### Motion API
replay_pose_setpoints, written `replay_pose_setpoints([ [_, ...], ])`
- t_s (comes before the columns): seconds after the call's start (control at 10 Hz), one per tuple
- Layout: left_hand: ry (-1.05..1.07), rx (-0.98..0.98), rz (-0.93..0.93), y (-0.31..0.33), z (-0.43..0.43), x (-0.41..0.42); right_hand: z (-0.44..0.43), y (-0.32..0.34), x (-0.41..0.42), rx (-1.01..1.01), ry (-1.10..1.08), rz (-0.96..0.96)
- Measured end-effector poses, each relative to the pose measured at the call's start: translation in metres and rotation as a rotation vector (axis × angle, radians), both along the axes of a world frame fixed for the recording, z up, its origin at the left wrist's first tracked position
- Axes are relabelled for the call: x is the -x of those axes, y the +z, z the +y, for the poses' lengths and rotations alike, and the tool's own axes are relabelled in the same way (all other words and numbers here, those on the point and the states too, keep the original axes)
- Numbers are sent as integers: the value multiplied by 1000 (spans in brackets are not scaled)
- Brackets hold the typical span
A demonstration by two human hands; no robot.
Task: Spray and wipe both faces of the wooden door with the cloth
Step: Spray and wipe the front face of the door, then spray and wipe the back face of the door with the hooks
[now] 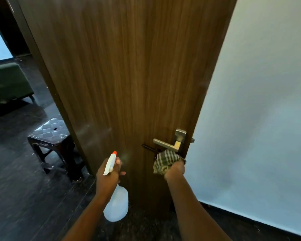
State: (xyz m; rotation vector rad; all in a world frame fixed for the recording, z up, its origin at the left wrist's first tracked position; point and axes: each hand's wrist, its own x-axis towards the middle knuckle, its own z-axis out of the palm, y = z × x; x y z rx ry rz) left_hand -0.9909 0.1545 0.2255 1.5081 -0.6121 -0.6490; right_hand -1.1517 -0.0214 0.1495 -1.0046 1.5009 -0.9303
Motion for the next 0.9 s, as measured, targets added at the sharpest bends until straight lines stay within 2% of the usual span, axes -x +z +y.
replay_pose_setpoints([
  [0.1, -13, 0, -32, -7, 18, 32, 75, 47, 62, -69, 232, 437],
  [0.2, -8, -14, -26, -14, 35, 70, 83, 61, 115, -11, 295, 801],
  [0.3, 49, -19, 4, -22, 52, 99, 66, 50, 138, 18, -28, 237],
  [0.4, 154, -27, 41, -24, 72, 114, 63, 61, 145, -86, -140, -557],
  [0.5, 280, -1, -4, -17, 93, 130, 55, 76, 136, -43, 70, -782],
  [0.6, 465, 33, -12, -2, 108, 147, 50, 89, 113, 52, 309, -624],
  [0.7, 611, 30, -45, 4, 120, 167, 60, 100, 100, 115, 463, -549],
  [0.8, 683, -21, -15, -6, 142, 191, 75, 88, 94, 230, 662, -420],
  [0.9, 779, -5, 10, 3, 172, 202, 93, 86, 73, 522, 952, -181],
])
